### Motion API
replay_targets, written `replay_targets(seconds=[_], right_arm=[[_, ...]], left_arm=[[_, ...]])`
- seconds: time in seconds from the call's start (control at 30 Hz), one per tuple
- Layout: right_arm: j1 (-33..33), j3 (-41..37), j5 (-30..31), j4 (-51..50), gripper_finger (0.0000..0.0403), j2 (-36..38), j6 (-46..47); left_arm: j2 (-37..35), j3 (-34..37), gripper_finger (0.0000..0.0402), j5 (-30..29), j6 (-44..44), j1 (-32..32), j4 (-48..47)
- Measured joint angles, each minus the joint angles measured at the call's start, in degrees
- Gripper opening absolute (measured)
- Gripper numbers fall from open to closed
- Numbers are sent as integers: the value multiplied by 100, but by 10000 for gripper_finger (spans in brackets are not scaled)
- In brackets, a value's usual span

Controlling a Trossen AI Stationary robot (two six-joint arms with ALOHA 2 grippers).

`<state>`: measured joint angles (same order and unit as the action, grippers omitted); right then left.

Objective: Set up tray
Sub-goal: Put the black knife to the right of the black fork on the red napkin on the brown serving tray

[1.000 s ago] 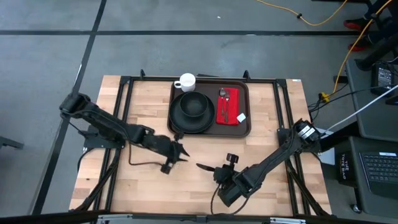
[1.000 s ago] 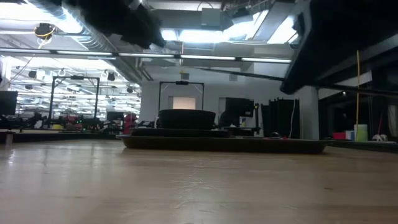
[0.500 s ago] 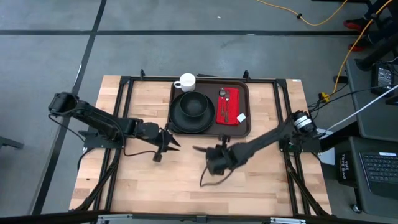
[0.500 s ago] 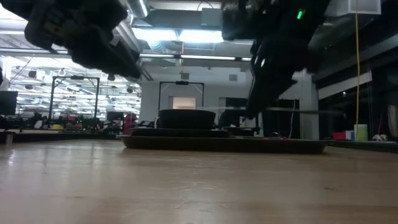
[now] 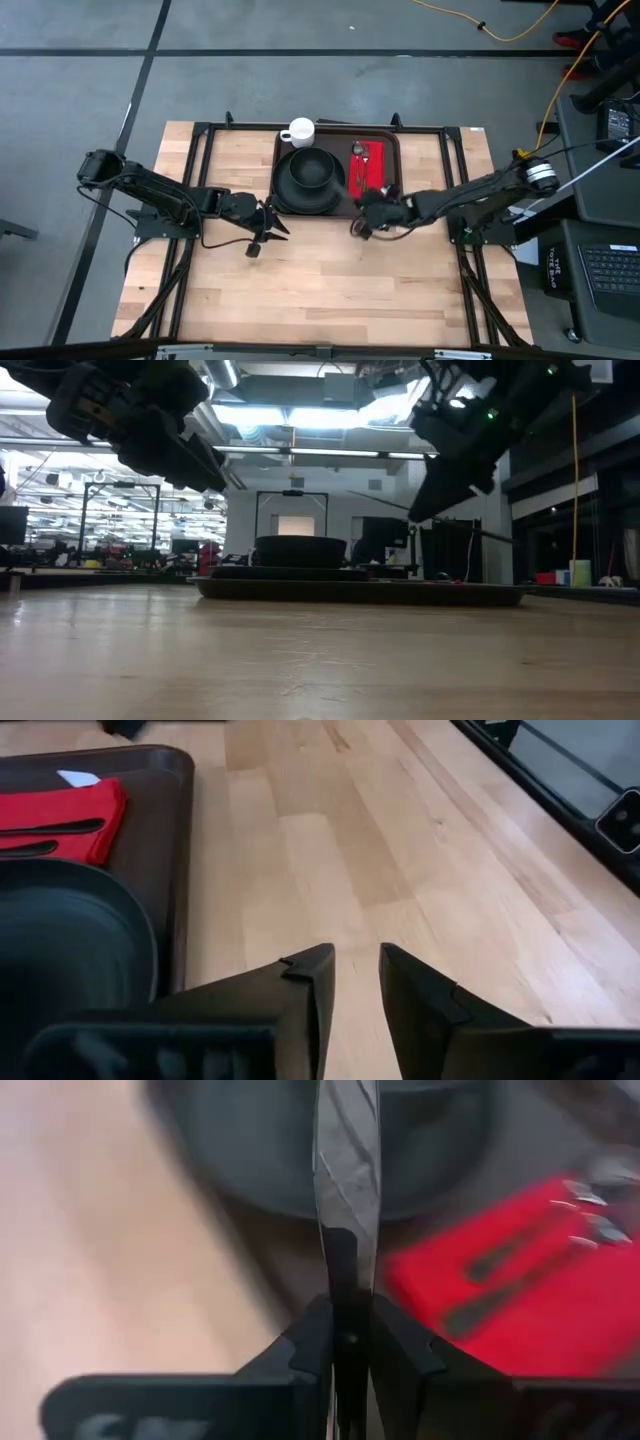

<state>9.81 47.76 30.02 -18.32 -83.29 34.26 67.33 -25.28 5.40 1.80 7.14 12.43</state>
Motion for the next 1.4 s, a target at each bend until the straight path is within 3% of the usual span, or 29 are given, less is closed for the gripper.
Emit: replay_targets(seconds=[0.3, 0.63, 0.83, 1.13, 1.4], right_arm=[[-874, -175, 787, -15, 55, 429, 616], [-1940, -139, 847, -14, 55, 431, 1196], [-2352, -139, 611, -69, 55, 341, 1700], [-2710, -139, 167, -71, 55, -184, 2389], [-3112, -139, -348, 245, 55, -637, 2449]], left_arm=[[0, -2, 75, -616, 45, -2, 161], [0, -2, 75, -1436, 48, -2, 147], [0, -2, 75, -1762, 88, -2, 150], [2, -2, 75, -1776, 553, -2, 152], [2, -4, 75, -1778, 898, -2, 275]])
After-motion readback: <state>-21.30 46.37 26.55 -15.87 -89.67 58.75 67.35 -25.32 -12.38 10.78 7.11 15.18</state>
